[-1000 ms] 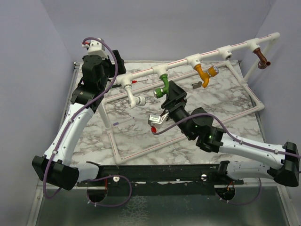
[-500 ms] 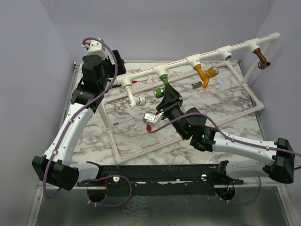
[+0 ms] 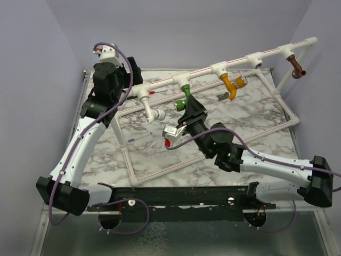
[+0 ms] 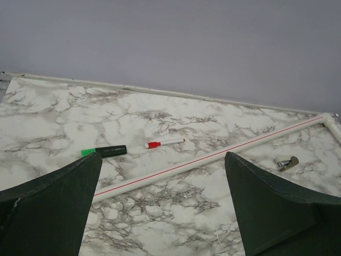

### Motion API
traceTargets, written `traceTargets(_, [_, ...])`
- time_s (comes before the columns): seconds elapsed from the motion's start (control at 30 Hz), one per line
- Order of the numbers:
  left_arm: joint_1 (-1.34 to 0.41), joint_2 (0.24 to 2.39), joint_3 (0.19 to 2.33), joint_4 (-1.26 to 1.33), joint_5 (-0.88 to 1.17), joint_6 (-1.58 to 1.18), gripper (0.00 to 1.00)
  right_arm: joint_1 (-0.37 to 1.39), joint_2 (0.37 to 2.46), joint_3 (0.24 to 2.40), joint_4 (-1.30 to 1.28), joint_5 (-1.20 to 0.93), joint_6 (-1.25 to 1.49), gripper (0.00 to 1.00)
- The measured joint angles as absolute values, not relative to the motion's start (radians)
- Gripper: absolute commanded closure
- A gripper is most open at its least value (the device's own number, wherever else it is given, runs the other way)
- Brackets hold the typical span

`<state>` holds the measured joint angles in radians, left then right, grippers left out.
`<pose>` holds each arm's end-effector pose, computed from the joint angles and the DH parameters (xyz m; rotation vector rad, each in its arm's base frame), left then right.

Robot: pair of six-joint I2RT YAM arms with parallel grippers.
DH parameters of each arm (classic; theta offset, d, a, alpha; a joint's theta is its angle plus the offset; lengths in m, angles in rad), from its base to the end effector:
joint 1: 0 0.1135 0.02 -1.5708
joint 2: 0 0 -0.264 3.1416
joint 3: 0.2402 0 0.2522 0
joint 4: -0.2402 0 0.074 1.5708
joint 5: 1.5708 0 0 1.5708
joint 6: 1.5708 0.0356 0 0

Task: Install the water faucets

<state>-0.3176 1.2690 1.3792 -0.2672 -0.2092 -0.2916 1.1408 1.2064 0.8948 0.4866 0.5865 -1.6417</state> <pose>0.2739 -0.0823 0.4351 -0.1322 1.7267 -0.2691 0.1344 0.2459 0.3602 -1.2778 0.7404 -0.8171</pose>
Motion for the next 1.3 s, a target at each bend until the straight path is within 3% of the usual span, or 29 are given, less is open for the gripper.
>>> traceTargets(0.93, [-0.316,1.266,1.379,-0.274,-0.205,-0.287,0.01,1.125,1.144,0.868,0.559,0.566,-0.792,0.99])
traceTargets(0.97, [-0.316,1.266,1.379,-0.272,-0.205,-0.286,0.01,1.124,1.142,0.868,0.558,0.568,-0.773,0.97])
traceTargets(1.13, [-0.316,1.265,1.379,-0.271,-0.204,-0.287,0.01,1.124,1.126,0.869,0.528,0.57,-0.725,0.58])
traceTargets(1.3, [-0.316,1.264,1.379,-0.27,-0.198,-0.288,0.01,1.124,1.111,0.895,0.463,0.567,-0.713,0.37])
